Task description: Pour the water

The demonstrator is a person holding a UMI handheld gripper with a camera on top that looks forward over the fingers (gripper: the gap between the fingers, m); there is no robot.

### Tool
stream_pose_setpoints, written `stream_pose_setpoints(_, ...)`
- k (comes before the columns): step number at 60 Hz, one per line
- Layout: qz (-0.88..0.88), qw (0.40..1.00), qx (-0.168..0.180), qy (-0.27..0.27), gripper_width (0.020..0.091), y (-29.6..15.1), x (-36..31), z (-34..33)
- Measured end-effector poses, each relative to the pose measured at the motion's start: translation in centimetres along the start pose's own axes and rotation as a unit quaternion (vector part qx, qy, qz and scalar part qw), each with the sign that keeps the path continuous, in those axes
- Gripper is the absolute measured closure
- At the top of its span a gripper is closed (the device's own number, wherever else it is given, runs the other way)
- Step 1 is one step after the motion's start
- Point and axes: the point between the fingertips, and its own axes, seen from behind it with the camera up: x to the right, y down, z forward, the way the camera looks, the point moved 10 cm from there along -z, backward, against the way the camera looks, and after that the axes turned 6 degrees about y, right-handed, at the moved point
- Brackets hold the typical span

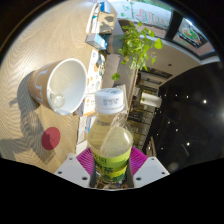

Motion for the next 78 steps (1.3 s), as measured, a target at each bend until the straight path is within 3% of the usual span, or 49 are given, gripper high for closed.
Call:
stream_pose_setpoints(13, 0.305, 0.95, 0.033, -0.053, 0.0676, 3.1, 3.6, -1.1)
stream_pose_setpoints(23, 0.506, 0.853, 0.052, -0.114, 0.0671, 5.7, 4.1, -1.0)
stream_pose_setpoints(38, 0.666, 0.711, 0.07, -0.215, 0.0673, 6.0, -1.2, 0.9)
stream_pose_setpoints(50, 0.685, 0.676, 0.067, -0.263, 0.0673, 4.6, -6.8, 2.5)
stream_pose_setpoints(67, 0.688, 0.667, 0.057, -0.281, 0.067, 4.1, -11.3, 4.6)
stream_pose_setpoints(78, 0.71, 0.646, 0.065, -0.272, 0.0603, 4.7, -12.0, 4.6)
